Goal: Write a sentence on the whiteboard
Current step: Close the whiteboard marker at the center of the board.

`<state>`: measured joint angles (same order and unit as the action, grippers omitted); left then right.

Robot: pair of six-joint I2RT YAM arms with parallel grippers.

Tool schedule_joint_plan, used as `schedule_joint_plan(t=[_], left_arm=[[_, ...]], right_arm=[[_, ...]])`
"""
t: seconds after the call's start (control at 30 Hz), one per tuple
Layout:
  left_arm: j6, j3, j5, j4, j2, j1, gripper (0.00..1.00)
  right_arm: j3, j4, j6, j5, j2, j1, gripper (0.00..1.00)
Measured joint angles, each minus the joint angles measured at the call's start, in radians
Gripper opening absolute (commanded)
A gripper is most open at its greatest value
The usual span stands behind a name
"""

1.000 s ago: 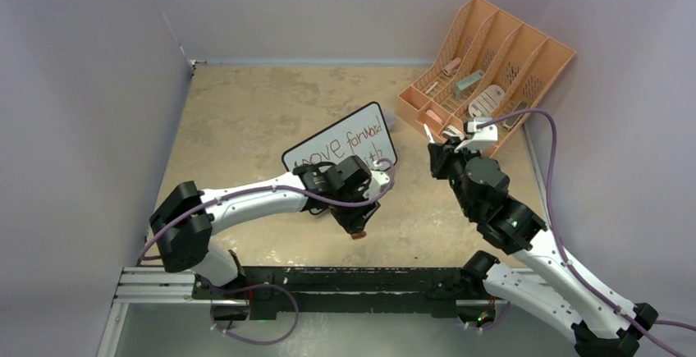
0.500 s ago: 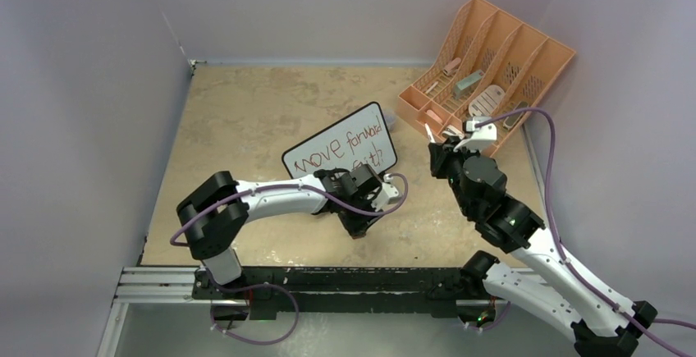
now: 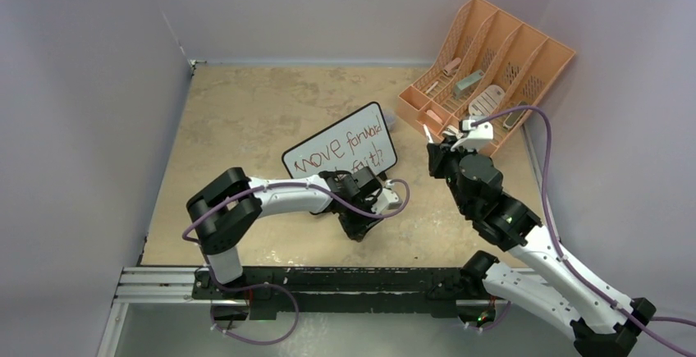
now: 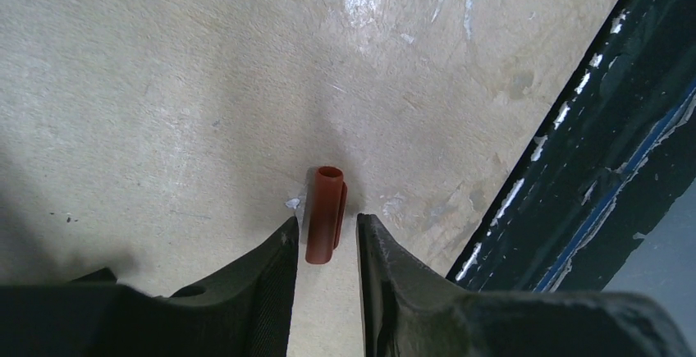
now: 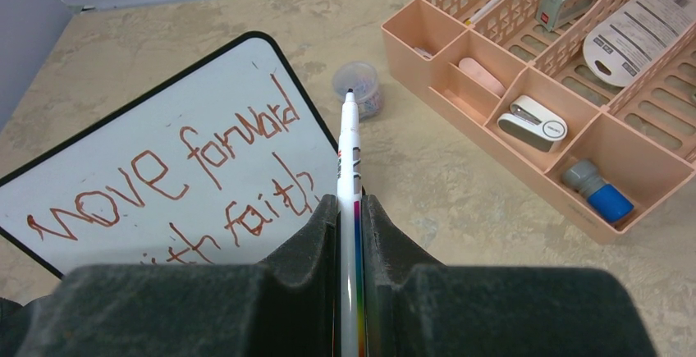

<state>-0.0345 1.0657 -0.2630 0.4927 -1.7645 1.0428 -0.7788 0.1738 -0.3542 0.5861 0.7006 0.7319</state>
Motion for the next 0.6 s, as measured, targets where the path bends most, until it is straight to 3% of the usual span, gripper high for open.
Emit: schedule_joint_plan(t=[0.27,0.6], left_arm=[[0.003,0.008,-0.012,-0.013,-0.015,-0.002,0.23],[0.003,0.009,0.037,-0.007,-0.011,0.023,0.23]], right_arm=[[0.000,0.000,0.000,0.000,0.006,0.000,0.00],[0.002,-0.007,0.000,0.005,0.006,0.000,0.00]])
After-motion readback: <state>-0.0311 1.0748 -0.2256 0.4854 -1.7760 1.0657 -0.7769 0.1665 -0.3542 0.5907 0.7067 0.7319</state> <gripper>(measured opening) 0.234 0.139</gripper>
